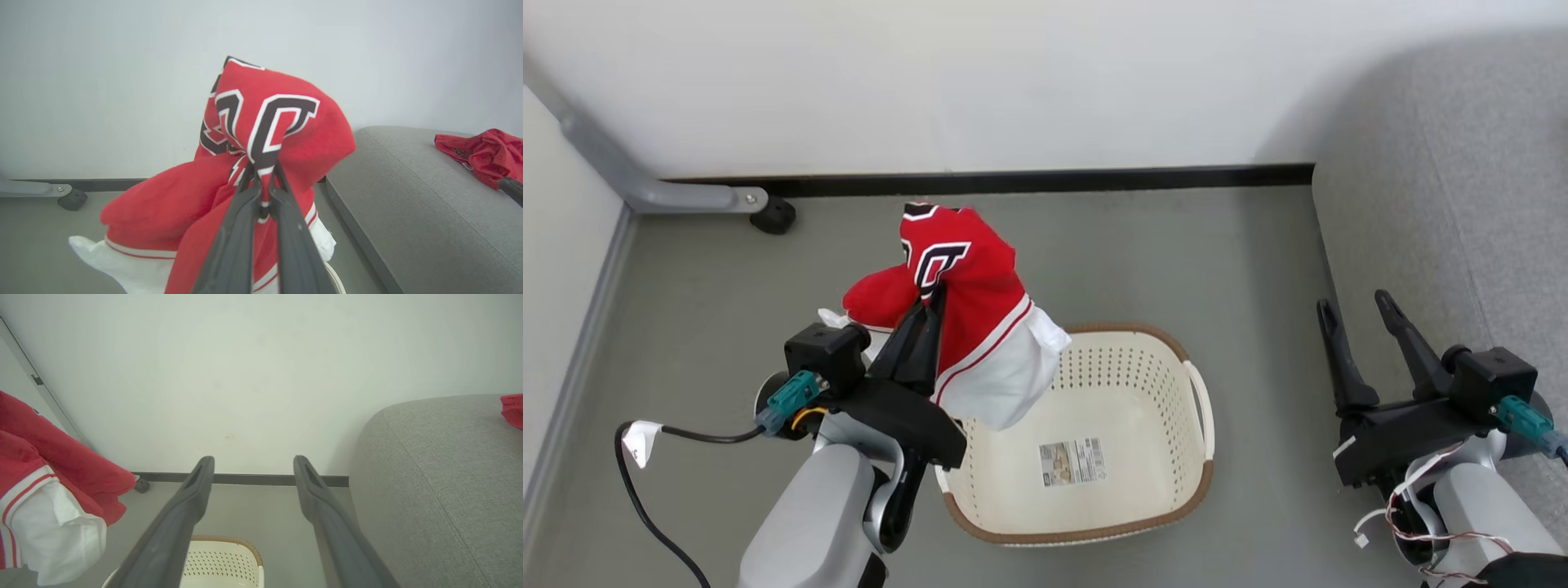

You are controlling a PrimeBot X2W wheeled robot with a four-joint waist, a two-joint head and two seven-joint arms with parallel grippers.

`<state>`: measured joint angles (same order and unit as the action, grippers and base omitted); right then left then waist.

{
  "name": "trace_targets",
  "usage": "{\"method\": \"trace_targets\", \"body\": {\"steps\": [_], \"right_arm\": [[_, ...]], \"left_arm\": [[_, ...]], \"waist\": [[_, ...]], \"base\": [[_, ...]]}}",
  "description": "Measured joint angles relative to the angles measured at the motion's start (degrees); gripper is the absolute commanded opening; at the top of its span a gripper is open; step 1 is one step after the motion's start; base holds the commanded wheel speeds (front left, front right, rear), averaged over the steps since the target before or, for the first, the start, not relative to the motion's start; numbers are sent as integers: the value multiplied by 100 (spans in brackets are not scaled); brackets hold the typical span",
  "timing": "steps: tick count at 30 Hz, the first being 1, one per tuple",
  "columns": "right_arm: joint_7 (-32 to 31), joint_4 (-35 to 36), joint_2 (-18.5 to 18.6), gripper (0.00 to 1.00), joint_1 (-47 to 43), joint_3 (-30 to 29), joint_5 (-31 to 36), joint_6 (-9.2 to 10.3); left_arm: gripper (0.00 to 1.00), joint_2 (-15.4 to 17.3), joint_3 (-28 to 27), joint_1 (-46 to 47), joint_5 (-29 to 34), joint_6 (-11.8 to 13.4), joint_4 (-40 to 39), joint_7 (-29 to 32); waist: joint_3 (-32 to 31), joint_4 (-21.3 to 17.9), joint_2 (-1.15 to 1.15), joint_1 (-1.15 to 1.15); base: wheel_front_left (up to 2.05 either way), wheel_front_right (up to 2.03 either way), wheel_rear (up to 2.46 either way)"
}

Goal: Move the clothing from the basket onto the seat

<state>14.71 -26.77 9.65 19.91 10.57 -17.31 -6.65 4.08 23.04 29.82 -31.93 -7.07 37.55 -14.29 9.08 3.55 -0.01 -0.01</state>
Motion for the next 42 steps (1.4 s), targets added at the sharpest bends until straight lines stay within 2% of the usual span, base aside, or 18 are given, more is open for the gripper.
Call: {"method": "trace_targets", "body": {"steps": [10,21,31,42], "right_arm": [[0,-53,-54,100,-238,-2,3,2],[0,-23,-159,100,-313,-5,4,9],[0,-21,-190,100,-311,-27,22,9],[0,74,-200,100,-279,-58,29,9]], "left_arm": [[0,63,-166,-298,339,63,-1267,-1],[0,135,-209,-478,627,99,-2788,-2],[0,132,-32,-603,742,93,-3429,-3],[0,109,180,-694,792,52,-3609,-3]], "waist": [[-473,132,0,0],[-585,184,1,1],[-533,151,1,1],[-457,106,1,1]], "base": [[0,0,0],[0,0,0],[0,0,0],[0,0,0]]}}
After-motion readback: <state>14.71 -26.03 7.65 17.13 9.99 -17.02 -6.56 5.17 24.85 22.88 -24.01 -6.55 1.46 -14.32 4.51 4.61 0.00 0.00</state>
